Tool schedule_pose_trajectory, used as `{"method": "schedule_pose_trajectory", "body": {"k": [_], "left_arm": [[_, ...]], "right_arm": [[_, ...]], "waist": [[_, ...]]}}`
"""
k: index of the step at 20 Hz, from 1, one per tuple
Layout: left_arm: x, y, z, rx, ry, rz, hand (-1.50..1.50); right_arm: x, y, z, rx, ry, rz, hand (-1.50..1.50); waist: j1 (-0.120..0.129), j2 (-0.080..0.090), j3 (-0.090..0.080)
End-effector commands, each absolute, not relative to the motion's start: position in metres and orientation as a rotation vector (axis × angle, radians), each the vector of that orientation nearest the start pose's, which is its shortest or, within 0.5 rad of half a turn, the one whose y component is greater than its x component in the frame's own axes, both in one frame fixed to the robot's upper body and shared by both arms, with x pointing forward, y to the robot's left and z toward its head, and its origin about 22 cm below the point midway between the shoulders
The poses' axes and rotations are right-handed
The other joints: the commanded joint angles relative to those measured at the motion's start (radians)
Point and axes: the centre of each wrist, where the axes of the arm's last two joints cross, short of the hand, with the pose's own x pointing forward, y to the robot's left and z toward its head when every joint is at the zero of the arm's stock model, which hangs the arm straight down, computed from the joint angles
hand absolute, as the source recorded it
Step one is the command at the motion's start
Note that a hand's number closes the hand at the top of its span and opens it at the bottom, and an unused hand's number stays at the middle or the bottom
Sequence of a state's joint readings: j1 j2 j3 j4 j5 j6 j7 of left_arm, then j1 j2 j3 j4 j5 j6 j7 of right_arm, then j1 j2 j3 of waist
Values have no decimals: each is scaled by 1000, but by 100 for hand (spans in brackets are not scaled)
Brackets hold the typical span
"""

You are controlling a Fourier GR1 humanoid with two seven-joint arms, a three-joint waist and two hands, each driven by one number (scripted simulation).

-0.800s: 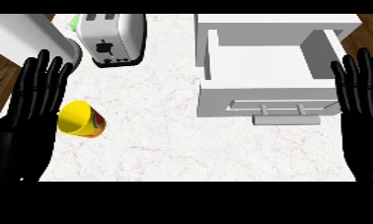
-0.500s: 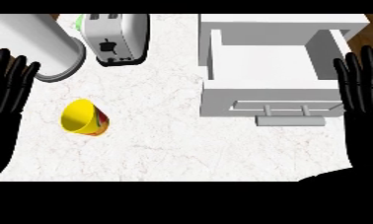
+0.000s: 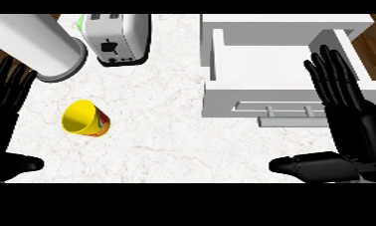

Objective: Pick up the cup, place it into the drawer and close the drawer

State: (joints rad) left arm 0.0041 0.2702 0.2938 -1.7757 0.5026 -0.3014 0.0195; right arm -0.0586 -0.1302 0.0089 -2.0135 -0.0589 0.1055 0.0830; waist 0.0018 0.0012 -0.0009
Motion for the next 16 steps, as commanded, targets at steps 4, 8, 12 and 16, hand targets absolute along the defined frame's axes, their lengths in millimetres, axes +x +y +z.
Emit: {"method": "schedule_pose_trajectory", "body": {"k": [4,8,12,16], "left_arm": [[228,372,54,-145,-1785,60,-150],[248,387,21,-101,-1741,49,-150],[248,392,8,-72,-1702,66,-150],[246,394,-39,-22,-1658,79,-150]], "right_arm": [[254,-244,116,70,-1977,230,-150],[251,-232,115,70,-1975,265,-150],[255,-246,128,47,-2010,245,-150],[269,-253,151,54,-2022,272,-150]], "waist": [[1,-1,1],[-6,0,0],[-3,-1,1],[-7,1,0]]}}
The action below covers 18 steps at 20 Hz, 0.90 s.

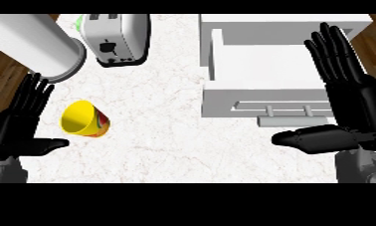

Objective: Pick up the cup, place it into the drawer and close the drawer

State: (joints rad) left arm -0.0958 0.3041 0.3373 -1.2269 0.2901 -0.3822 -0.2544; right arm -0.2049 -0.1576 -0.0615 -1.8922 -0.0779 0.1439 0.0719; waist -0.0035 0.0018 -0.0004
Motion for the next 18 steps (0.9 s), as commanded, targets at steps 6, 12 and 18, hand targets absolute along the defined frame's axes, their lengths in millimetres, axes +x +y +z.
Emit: {"method": "schedule_pose_trajectory", "body": {"k": [6,12,18], "left_arm": [[229,424,-79,-22,-1626,91,-150],[248,418,-96,19,-1636,80,-150],[228,403,-126,12,-1637,62,-150]], "right_arm": [[272,-256,139,68,-2004,262,-150],[265,-250,132,63,-2011,264,-150],[269,-242,149,78,-1993,253,-150]], "waist": [[-5,2,-1],[-9,2,-1],[-9,3,-2]]}}
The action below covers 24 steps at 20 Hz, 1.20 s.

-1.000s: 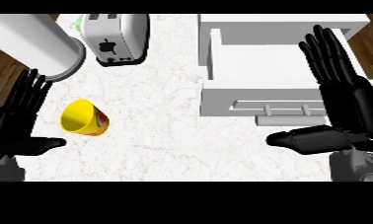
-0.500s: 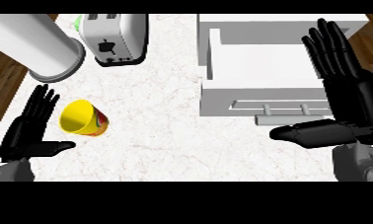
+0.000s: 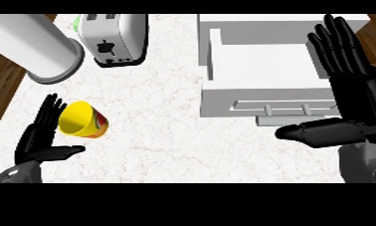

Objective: Pick up the cup, place it into the drawer and close the drawer

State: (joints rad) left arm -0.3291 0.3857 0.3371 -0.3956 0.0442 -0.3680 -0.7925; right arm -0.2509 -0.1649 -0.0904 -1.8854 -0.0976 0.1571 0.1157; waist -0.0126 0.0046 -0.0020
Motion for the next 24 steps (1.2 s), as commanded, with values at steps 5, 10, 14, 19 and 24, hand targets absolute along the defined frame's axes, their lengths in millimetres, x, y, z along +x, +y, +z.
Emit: {"method": "schedule_pose_trajectory", "body": {"k": [5,10,14,19,24], "left_arm": [[230,396,-131,36,-1666,117,-150],[233,383,-137,3,-1688,99,-150],[249,391,-123,5,-1702,94,-150],[262,385,-117,-33,-1706,74,-150],[251,361,-136,-145,-1697,96,-150]], "right_arm": [[262,-258,149,91,-1996,251,-150],[276,-255,146,56,-2002,246,-150],[274,-255,155,86,-2005,266,-150],[272,-244,145,91,-1998,293,-150],[278,-245,152,78,-2002,294,-150]], "waist": [[-16,5,-3],[-15,8,-3],[-21,8,-4],[-20,8,-3],[-16,10,-4]]}}
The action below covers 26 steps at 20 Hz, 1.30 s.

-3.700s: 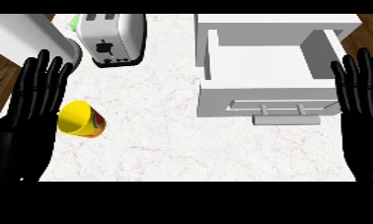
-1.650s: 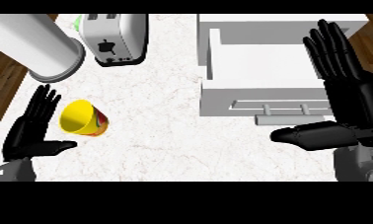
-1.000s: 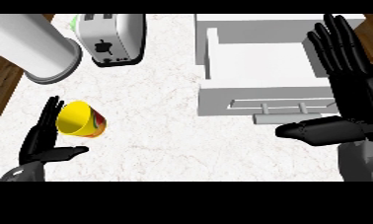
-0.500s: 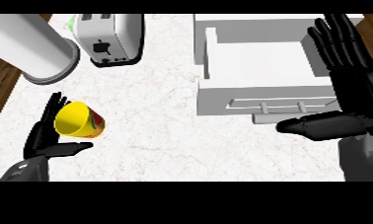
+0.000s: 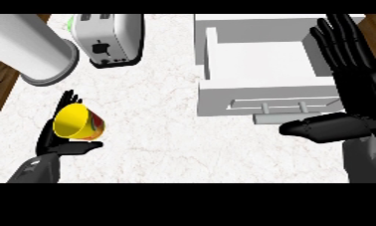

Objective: Pick up the cup, place it into the drawer and close the drawer

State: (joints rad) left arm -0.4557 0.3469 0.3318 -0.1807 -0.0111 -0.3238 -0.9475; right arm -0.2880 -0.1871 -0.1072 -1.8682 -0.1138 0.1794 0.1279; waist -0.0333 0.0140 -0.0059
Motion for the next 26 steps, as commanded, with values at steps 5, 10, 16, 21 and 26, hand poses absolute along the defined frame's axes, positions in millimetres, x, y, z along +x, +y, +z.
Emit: {"method": "schedule_pose_trajectory", "body": {"k": [5,10,16,21,26], "left_arm": [[263,358,-129,-282,-1743,128,150],[272,357,-121,100,-1932,41,150],[267,299,-146,340,-1935,119,150],[293,286,-130,82,-2074,274,150],[334,270,-94,-120,-2113,170,150]], "right_arm": [[278,-260,158,64,-1996,289,-150],[273,-259,151,47,-1993,295,-150],[270,-265,163,58,-1995,283,-150],[269,-271,146,59,-2002,281,-150],[266,-277,151,29,-1977,272,-150]], "waist": [[-2,1,-1],[7,-3,2],[-3,-4,1],[9,-6,3],[20,-15,5]]}}
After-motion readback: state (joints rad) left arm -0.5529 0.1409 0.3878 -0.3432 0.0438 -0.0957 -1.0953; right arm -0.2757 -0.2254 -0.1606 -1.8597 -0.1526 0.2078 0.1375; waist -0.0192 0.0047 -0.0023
